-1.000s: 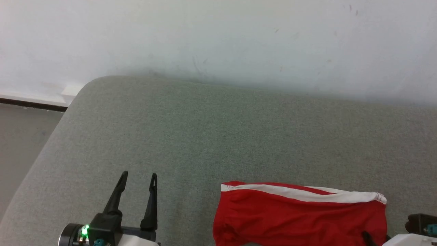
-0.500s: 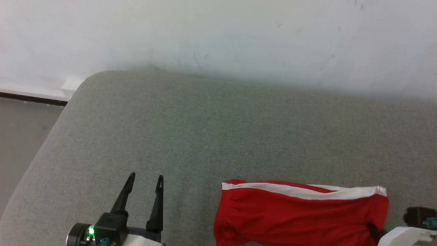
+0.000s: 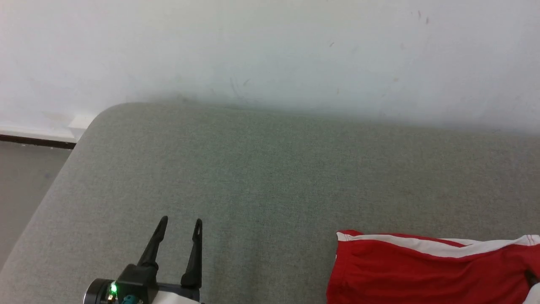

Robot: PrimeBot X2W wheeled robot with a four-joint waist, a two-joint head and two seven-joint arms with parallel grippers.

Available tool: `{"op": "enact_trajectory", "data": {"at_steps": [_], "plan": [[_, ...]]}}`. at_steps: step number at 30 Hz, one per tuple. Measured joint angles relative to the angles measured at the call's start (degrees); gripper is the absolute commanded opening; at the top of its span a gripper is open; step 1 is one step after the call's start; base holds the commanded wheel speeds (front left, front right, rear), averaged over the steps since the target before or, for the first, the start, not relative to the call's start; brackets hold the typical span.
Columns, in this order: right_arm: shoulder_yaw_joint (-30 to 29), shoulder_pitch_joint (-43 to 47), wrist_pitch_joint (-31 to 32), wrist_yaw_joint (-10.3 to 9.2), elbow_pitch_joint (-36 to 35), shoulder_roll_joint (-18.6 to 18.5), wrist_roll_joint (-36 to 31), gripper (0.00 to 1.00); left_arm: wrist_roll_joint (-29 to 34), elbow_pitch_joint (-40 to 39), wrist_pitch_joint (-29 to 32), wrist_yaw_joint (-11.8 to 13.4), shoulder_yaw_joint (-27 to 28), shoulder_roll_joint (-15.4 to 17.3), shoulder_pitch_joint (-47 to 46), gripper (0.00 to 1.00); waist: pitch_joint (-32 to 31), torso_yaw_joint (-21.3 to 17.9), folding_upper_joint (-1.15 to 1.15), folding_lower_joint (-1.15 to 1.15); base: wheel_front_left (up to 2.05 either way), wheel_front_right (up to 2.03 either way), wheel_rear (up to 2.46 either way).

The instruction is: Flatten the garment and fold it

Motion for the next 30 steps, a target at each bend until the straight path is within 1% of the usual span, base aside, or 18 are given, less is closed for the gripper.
{"op": "enact_trajectory", "data": {"at_steps": [3, 8, 14, 19, 21, 24, 26, 30], "plan": [[1.12, 0.7, 1.1, 0.0, -3.09, 0.51, 0.49, 0.0, 0.03, 0.29, 0.0, -0.49, 0.51, -0.36, 0.57, 1.0, -0.86, -0.26, 0.0, 0.0, 0.0, 0.0, 0.0], [5.57, 3.15, 4.64, -0.04, -11.26, 1.49, 3.42, 0.0, 0.41, 0.55, 0.0, -1.44, 1.14, -1.07, 1.58, 1.0, -2.29, -0.46, 0.0, 0.0, 0.0, 0.0, 0.0], [12.29, 5.37, 10.93, -0.07, -22.42, 4.31, 6.89, 0.0, 0.81, 0.56, 0.0, -2.02, 1.76, -1.63, 2.21, 1.0, -3.05, -0.07, 0.0, -0.01, 0.0, 0.0, 0.0], [18.07, 5.9, 15.3, -0.08, -29.07, 7.87, 9.38, 0.0, 1.02, 0.75, 0.0, -2.66, 2.12, -2.07, 2.47, 1.0, -3.25, 0.88, 0.0, -0.01, 0.0, 0.0, 0.0], [19.92, 5.86, 16.24, -0.07, -30.41, 9.17, 10.07, 0.0, 1.16, 0.83, 0.0, -2.93, 2.25, -2.24, 2.48, 1.0, -3.31, 1.35, 0.0, -0.01, 0.0, 0.0, 0.0], [22.41, 5.63, 16.77, -0.07, -30.36, 10.61, 10.95, 0.0, 1.37, 0.9, 0.0, -3.02, 2.43, -2.55, 2.48, 1.0, -3.29, 2.02, 0.0, -0.01, 0.0, 0.0, 0.0], [23.87, 4.98, 16.55, -0.07, -29.13, 11.04, 10.59, 0.0, 1.43, 1.05, 0.0, -3.47, 2.41, -2.72, 2.48, 1.0, -3.16, 2.51, 0.0, -0.01, 0.0, 0.0, 0.0], [26.2, 2.78, 14.85, -0.08, -24.43, 11.49, 9.7, 0.0, 1.8, 1.51, 0.0, -3.97, 2.36, -3.0, 2.46, 1.0, -2.7, 3.66, 0.0, 0.0, 0.0, 0.0, 0.0]]}}
